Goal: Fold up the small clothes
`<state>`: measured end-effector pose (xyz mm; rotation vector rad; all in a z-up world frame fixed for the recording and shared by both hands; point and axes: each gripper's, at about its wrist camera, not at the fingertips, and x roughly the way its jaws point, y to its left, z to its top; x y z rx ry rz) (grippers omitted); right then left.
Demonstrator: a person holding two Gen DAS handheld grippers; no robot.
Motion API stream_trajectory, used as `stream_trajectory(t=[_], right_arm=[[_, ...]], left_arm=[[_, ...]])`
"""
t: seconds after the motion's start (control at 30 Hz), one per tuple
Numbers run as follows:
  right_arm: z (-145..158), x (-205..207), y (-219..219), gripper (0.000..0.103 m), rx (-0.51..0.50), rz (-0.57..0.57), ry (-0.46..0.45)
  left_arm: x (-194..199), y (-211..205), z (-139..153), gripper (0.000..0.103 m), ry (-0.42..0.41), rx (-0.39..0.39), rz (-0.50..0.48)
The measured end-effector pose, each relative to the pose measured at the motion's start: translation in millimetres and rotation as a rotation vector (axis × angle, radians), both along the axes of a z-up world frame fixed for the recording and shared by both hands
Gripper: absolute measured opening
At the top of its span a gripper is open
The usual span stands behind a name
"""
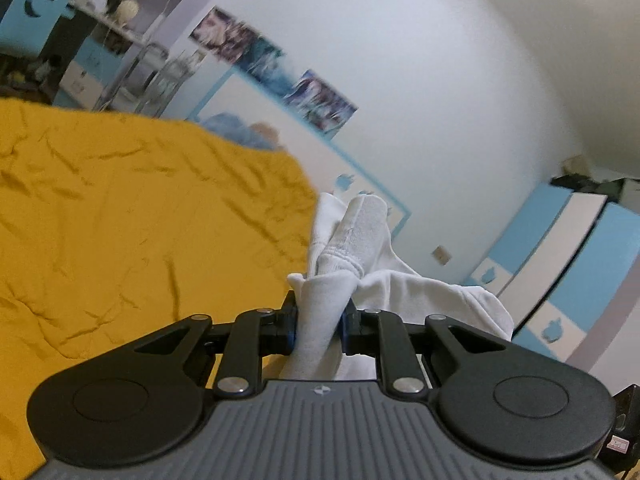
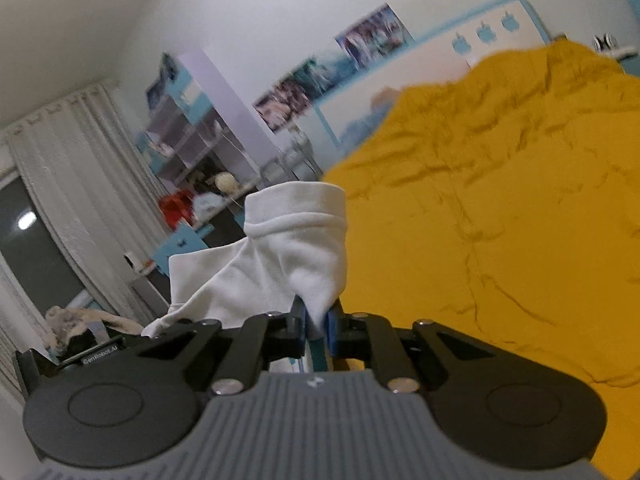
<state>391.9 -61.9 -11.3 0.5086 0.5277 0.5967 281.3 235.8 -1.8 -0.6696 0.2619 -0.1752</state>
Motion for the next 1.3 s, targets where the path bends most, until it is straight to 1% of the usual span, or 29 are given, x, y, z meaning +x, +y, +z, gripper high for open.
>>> stream_trajectory(t=[0.1,0.17,0.23,0.3,0.37,0.43,0.5,0.53,0.6,0.63,0.73,0.8,0.83,0.93,1.07,1.2,1.3], right_arm=[[27.5,-40.2,-18.1,0.005,0.010,-0.004,-0.057],[44.6,-66.1,-28.9,0.005,-0.002,-0.005,-0.090],[61.8,-94.4,-40.8,0.005,-0.016,-0.008,-0.117],[74.1,-120.4,-53.9,0.005,-0.022,-0.012,-0.125],[84.0,-145.1,-70.8,0.005,-0.008,-0.015,-0.129],[91.5,-167.1,-87.8,0.005,0.015,-0.020,-0.144],[95.4,-183.2,-101.1,0.005,0.002,-0.028,-0.144],[95.3,-189.1,-108.4,0.005,-0.006,-0.036,-0.126],[87.5,-195.6,-118.6,0.005,-0.023,-0.049,-0.093],[81.5,-196.2,-122.8,0.005,-0.033,-0.057,-0.072],[51.9,-183.7,-130.4,0.005,-0.039,-0.066,0.019],[28.4,-167.5,-130.9,0.005,-0.050,-0.074,0.080],[15.7,-157.8,-130.4,0.005,-0.056,-0.079,0.111],[-12.7,-127.6,-124.8,0.005,-0.064,-0.086,0.155],[-38.0,-86.2,-112.7,0.005,-0.098,-0.088,0.208],[-71.4,-50.7,-111.1,0.005,-0.124,-0.086,0.294],[-99.1,-27.6,-111.5,0.005,-0.134,-0.090,0.363]], left_arm=[[-25.8,-13.6,16.6,0.021,-0.053,-0.006,-0.020],[-44.3,-22.3,26.6,0.021,-0.082,-0.012,-0.042],[-62.0,-29.4,32.4,0.021,-0.096,-0.016,-0.063],[-78.6,-36.7,38.2,0.021,-0.103,-0.028,-0.087],[-92.4,-43.5,40.8,0.021,-0.119,-0.042,-0.113],[-103.1,-51.3,43.1,0.021,-0.131,-0.039,-0.143],[-108.4,-60.2,41.6,0.021,-0.115,-0.025,-0.176],[-109.5,-63.4,38.2,0.021,-0.102,-0.017,-0.189],[-104.4,-69.3,26.3,0.021,-0.060,-0.012,-0.207],[-99.1,-71.7,17.8,0.021,-0.025,-0.015,-0.215],[-75.3,-75.7,-10.8,0.020,0.072,0.001,-0.213],[-52.7,-75.3,-32.1,0.020,0.139,0.002,-0.223],[-44.5,-74.8,-38.6,0.020,0.155,0.011,-0.221],[-13.6,-69.9,-52.9,0.020,0.206,0.027,-0.222],[22.8,-67.6,-68.8,0.020,0.283,0.068,-0.249],[44.6,-64.1,-103.6,0.020,0.378,0.083,-0.287],[48.6,-62.3,-132.1,0.020,0.444,0.075,-0.303]])
